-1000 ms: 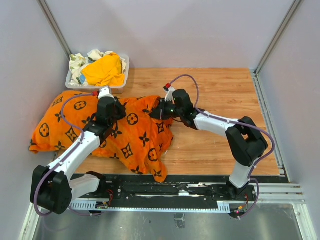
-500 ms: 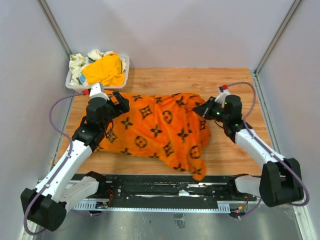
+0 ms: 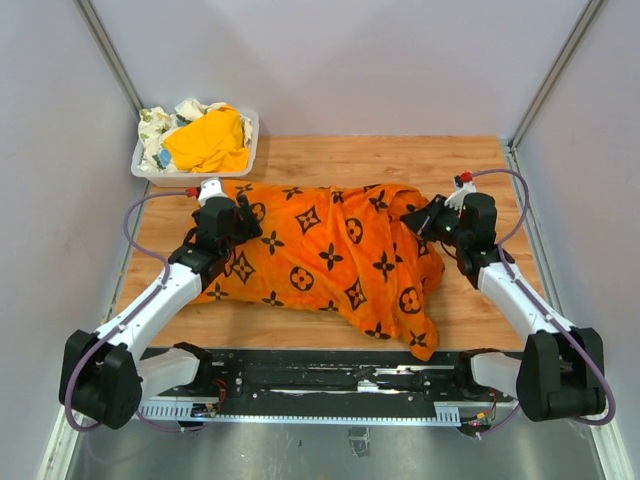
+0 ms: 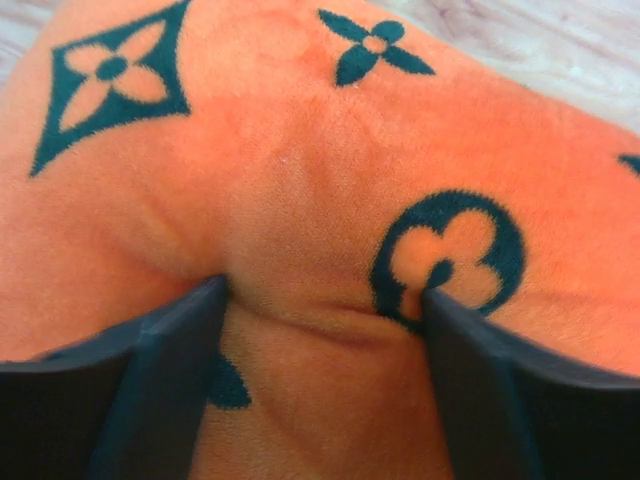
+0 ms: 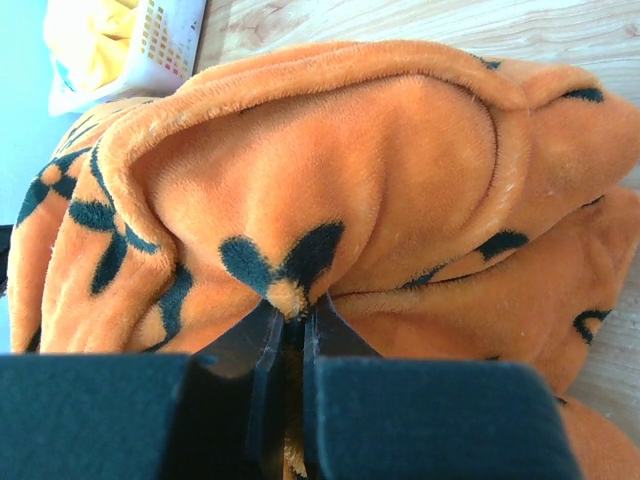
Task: Remove the pillowcase from the pillow
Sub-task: Adjust the pillow at the center of the board.
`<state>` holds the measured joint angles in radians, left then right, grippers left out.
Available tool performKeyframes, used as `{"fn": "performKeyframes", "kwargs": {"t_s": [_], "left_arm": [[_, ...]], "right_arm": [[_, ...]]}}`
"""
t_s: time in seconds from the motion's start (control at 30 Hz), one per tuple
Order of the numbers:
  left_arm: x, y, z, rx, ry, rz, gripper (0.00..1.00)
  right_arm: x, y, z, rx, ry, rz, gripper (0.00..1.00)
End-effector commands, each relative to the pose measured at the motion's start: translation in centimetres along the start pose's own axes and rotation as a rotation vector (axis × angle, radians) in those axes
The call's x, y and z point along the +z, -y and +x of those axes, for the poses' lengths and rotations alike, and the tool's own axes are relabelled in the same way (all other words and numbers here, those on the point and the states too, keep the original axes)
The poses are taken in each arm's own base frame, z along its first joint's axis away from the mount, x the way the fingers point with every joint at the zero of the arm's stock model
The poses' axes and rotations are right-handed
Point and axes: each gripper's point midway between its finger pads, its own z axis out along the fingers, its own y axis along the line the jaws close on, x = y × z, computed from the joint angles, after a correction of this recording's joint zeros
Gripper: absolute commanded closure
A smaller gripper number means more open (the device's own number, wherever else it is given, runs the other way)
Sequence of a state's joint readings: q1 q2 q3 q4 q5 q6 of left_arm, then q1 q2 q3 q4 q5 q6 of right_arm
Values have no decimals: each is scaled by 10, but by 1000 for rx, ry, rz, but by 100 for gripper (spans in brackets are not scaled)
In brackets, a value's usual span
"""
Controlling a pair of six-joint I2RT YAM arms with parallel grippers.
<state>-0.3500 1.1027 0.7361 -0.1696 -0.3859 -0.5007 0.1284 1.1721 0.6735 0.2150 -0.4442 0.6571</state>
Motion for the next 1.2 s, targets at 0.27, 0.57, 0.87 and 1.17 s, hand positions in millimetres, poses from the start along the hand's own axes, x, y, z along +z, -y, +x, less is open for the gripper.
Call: {"fn": "performKeyframes", "kwargs": {"t_s": [0.27, 0.57, 0.87, 1.17], "left_arm": [[-11, 30, -37, 14, 96, 125, 100], [-74, 81, -162, -17, 386, 252, 100], [-74, 121, -240, 84, 546, 267, 100], [6, 109, -229, 219, 475, 86, 97]], "right_arm": [[-6, -26, -17, -33, 28, -81, 99], [-26, -62, -28, -113, 88, -144, 99], [-10, -104, -33, -217, 115, -193, 99], [35, -100, -34, -190, 87, -152, 99]]}}
